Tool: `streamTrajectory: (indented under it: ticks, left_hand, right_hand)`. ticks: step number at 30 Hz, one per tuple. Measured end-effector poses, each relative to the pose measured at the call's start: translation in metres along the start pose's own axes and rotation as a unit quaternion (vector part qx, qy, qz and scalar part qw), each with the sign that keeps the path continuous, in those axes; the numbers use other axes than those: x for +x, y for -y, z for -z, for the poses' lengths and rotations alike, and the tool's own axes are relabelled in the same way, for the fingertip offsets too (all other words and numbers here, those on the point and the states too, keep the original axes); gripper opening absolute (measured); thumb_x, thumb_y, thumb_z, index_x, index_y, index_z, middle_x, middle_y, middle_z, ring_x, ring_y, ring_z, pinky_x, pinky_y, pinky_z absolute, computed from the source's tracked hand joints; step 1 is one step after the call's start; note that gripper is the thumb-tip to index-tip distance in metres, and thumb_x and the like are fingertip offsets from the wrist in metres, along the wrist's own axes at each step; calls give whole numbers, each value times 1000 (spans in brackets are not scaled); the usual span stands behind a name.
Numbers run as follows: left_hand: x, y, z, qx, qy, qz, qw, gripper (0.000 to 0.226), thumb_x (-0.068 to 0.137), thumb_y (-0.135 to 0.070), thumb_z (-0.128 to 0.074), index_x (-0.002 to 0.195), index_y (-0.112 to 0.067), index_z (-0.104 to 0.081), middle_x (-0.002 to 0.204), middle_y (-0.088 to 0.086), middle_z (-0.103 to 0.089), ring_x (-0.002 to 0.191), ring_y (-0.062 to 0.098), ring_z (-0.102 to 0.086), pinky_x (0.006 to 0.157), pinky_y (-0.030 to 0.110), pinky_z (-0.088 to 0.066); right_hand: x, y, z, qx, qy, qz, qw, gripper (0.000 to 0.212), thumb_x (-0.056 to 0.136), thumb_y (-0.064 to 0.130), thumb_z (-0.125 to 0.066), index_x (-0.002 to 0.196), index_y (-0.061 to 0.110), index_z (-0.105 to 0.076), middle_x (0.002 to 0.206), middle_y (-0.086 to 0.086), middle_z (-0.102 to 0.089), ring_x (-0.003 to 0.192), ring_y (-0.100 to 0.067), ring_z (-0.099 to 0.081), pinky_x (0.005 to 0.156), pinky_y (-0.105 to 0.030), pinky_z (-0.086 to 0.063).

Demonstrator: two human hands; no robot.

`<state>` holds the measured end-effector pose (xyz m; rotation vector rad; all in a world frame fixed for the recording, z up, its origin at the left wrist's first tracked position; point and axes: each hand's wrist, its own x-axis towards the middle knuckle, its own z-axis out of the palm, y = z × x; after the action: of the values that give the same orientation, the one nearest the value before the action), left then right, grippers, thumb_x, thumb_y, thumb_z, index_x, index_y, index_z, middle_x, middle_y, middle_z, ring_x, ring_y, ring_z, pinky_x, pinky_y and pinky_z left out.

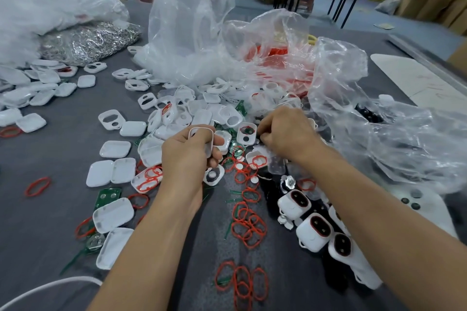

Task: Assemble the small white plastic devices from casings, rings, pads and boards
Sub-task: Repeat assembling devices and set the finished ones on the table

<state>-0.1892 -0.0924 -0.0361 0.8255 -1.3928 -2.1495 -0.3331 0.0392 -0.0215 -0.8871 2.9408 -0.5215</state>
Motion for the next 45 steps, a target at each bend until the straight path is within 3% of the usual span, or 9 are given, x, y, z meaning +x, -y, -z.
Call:
streamTrajectory:
  ticks: [7, 12, 16, 20, 25, 31, 34, 39, 45]
  left_hand:
    - [-1, 1, -1, 18, -10, 1, 1000, 23, 90, -1, -55, 75, -13, -68, 67, 7, -71, 47, 15, -51, 39, 21, -36]
    - [-1, 3, -1, 14, 0, 18, 1000, 16, 95, -3, -53, 87, -11, -64, 75, 8, -76, 47, 16, -60, 41, 22, -37]
    - [-2, 3, -5, -8, 7, 20, 1000, 17, 98, 3, -54, 90, -10, -63, 85, 16, -78, 65, 21, -75, 48, 25, -52]
    - [-6, 6, -14, -15, 11, 8, 1000, 25, 92, 14, -51, 87, -10, -56, 88, 17, -78, 80, 25, -78, 60, 36, -64]
    - [-14, 8, -21, -36, 49, 4, 998, 31, 93, 12, -44, 105, -11, -60, 96, 7, -80, 84, 19, -76, 59, 30, -59]
    - [-22, 11, -26, -104, 105, 57, 987, 49, 102, 1, -41, 74, -15, -76, 97, 13, -78, 76, 23, -69, 50, 27, -49]
    - [-22, 13, -27, -133, 122, 55, 982, 57, 103, -1, -39, 64, -20, -76, 104, 10, -79, 88, 23, -73, 58, 32, -57]
    - [-25, 17, -29, -157, 130, 62, 977, 33, 104, -3, -39, 79, -10, -60, 110, 12, -77, 106, 34, -69, 82, 43, -61]
    - [-28, 15, -30, -198, 144, 85, 966, 19, 104, -8, -47, 90, -6, -59, 106, 15, -76, 92, 26, -72, 68, 32, -60]
  right_hand:
    - [4, 5, -4, -13, 34, 47, 998, 17, 87, 12, -78, 93, 27, -84, 99, 4, -79, 98, -17, -71, 96, -34, -56]
    - [6, 14, 7, -78, 35, 49, 995, 16, 87, 11, -74, 90, 24, -83, 92, 1, -79, 86, -19, -72, 84, -33, -61]
    - [-23, 12, 19, 215, -81, -13, 973, 8, 79, 21, -83, 77, 29, -82, 64, 17, -73, 59, 3, -68, 55, -8, -48]
    - [-69, 35, 0, 481, -74, -79, 870, 9, 72, 21, -81, 73, 29, -82, 64, -1, -75, 52, -15, -70, 52, -22, -50]
    - [-88, 51, -25, 564, -101, -143, 807, 18, 79, 10, -76, 72, 26, -79, 64, -7, -75, 51, -17, -71, 47, -21, -49]
    - [-91, 55, -33, 515, -106, -133, 841, 13, 77, 16, -76, 74, 28, -78, 60, -4, -73, 52, -16, -71, 59, -34, -55]
    - [-89, 54, -35, 446, -172, -142, 867, 15, 76, 21, -78, 73, 36, -77, 58, 11, -71, 51, -3, -64, 55, -21, -50]
    - [-87, 53, -36, 402, -214, -130, 881, 26, 80, 20, -81, 61, 36, -70, 52, 19, -65, 48, 1, -59, 51, -9, -40]
    - [-85, 51, -35, 316, -242, -104, 912, 12, 78, 26, -77, 69, 33, -74, 67, 25, -67, 63, 2, -64, 57, -9, -43]
